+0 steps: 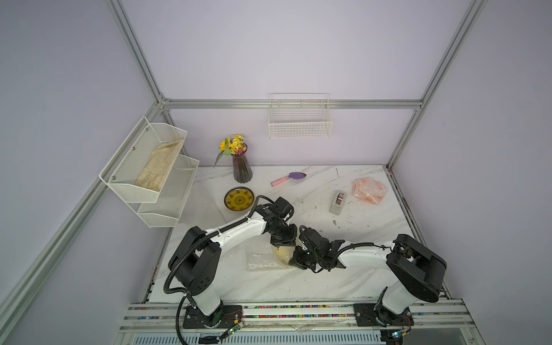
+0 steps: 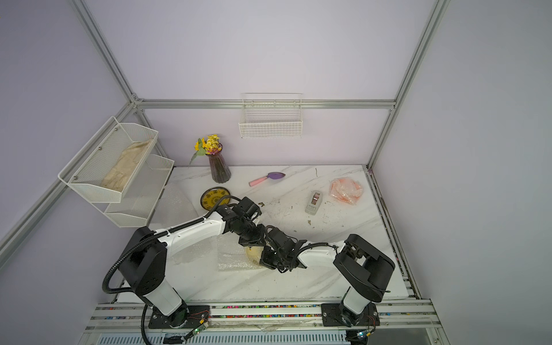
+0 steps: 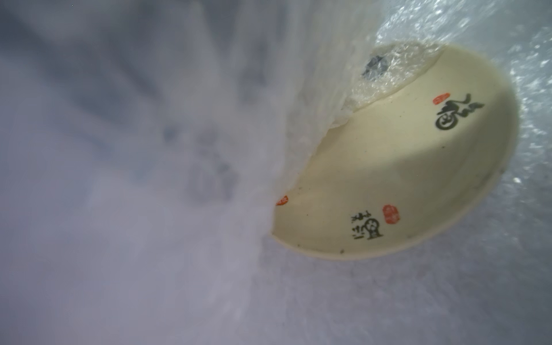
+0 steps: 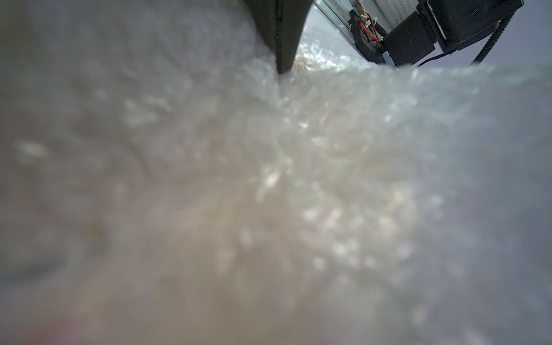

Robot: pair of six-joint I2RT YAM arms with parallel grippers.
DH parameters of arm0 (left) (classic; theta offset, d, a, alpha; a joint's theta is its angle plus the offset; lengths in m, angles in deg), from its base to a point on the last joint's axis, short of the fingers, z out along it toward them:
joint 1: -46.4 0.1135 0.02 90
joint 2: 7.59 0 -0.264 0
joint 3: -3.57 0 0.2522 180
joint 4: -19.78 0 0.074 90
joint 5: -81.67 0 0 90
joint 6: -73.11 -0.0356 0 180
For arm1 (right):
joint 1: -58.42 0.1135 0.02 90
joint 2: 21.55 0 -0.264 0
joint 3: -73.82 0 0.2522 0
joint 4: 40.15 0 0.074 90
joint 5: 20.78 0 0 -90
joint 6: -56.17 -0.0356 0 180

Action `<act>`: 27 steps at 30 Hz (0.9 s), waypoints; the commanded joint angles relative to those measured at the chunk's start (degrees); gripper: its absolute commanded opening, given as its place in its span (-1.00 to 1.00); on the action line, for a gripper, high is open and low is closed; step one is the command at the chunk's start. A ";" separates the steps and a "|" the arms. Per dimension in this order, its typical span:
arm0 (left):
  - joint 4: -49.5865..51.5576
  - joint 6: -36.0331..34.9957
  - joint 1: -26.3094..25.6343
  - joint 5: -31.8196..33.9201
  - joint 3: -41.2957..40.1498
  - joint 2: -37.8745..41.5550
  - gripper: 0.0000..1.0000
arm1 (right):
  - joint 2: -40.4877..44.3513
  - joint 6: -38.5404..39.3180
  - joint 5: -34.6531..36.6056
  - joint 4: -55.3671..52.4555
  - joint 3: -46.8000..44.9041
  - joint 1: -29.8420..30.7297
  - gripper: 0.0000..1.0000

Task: Wrap dinner plates in bubble wrap
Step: Wrap the plate in the bubble wrap.

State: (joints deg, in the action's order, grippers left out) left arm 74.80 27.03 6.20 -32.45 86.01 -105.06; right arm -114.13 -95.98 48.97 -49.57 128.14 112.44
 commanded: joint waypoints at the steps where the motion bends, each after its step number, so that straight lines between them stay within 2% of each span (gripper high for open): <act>1: 1.06 1.28 -0.03 0.08 1.50 -2.34 -0.88 | 1.48 -1.18 1.40 -2.40 -1.65 0.37 -1.00; 9: 4.80 -2.57 0.87 5.78 -2.55 -9.15 -0.90 | 5.65 0.53 -0.99 -5.61 0.69 0.34 -0.99; 12: 5.04 -3.22 1.07 6.01 -2.69 -10.09 -0.90 | 9.13 0.39 -0.49 -9.87 2.47 0.30 -0.56; 14: 5.10 -3.53 1.10 5.90 -2.72 -10.71 -0.90 | 11.92 -0.78 1.22 -11.43 2.45 -0.25 -0.50; 19: 5.29 -4.06 1.10 6.05 -3.05 -11.07 -0.90 | 11.94 -3.19 3.57 -11.61 1.37 -2.15 -0.52; 23: 5.76 -4.19 1.19 6.90 -3.34 -10.14 -0.90 | 8.76 -3.02 5.02 -13.26 0.23 -3.13 -0.66; 27: 7.47 -4.89 1.36 8.13 -1.44 -8.34 -0.89 | 3.07 -0.45 3.40 -12.84 -0.39 -4.19 -0.81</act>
State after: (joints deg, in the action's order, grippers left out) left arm 78.47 23.84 7.12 -28.97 85.29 -114.05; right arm -108.20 -97.12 51.81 -60.08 128.93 108.75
